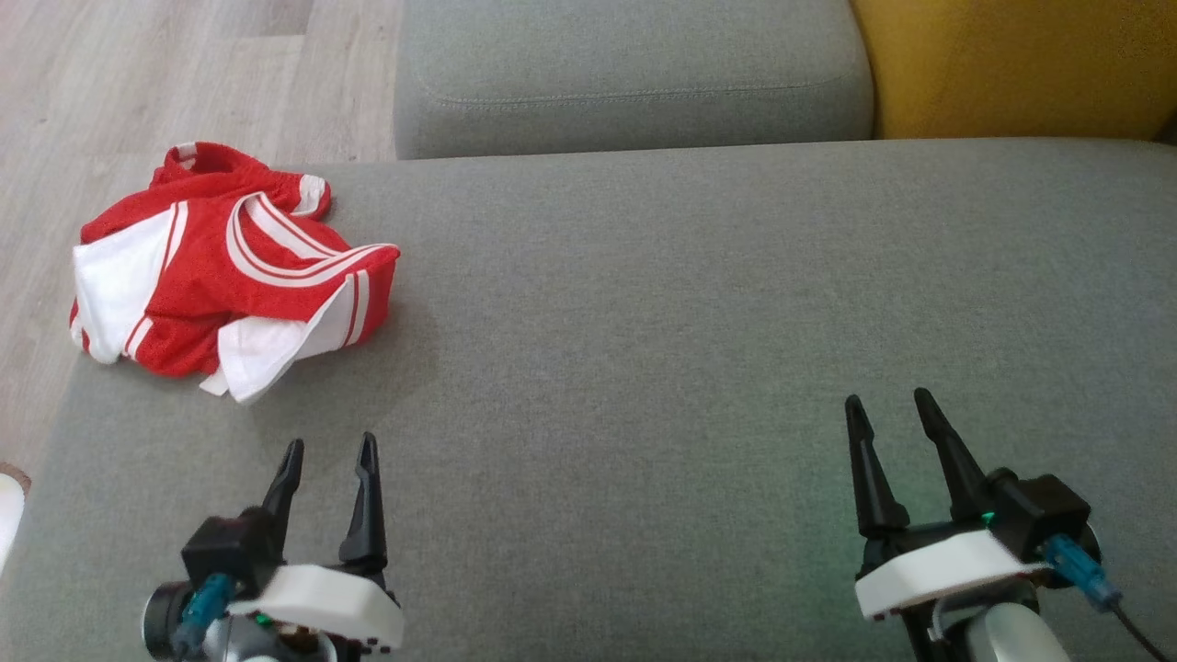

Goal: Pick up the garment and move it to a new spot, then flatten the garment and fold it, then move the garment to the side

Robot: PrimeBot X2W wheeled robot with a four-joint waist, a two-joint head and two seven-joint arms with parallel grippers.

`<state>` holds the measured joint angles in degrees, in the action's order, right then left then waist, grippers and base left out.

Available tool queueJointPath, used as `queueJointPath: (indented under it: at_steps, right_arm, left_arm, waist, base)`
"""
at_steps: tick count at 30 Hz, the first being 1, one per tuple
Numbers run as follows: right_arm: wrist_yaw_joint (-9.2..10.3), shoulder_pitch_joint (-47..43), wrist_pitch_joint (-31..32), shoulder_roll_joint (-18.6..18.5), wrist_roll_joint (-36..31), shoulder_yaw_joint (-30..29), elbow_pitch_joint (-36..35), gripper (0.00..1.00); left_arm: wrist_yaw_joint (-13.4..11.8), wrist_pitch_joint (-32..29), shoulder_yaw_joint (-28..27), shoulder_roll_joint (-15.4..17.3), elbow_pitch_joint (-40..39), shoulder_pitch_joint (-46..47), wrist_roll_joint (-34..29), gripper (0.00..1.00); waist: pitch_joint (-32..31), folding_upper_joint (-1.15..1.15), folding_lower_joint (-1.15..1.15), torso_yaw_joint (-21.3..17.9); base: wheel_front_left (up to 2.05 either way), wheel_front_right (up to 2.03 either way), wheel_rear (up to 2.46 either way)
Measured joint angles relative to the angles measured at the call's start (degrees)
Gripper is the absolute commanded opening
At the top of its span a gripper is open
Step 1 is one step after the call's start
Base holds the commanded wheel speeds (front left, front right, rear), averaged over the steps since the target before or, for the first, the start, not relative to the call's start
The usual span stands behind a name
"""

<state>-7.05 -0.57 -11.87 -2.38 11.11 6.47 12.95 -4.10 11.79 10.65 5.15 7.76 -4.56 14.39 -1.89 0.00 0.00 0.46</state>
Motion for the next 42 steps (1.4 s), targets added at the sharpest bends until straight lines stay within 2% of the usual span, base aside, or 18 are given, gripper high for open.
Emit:
queueJointPath:
  at_steps: [15,42]
  right_arm:
    - [-0.01,0.1,-2.4,0.0,-9.9,0.4,-0.2,1.00]
    - [-0.01,0.1,-2.4,0.0,-9.7,-0.2,1.8,1.00]
  left_arm:
    - [0.1,2.5,0.0,-0.2,-0.1,-0.4,-9.5,1.00]
    - [1.1,2.5,-1.6,-1.6,1.7,-1.2,-9.8,1.00]
  waist:
    - [-0.2,0.00,0.00,0.2]
    - [-0.5,0.00,0.00,0.0]
  base:
    - [0.00,0.00,0.00]
    - [0.00,0.00,0.00]
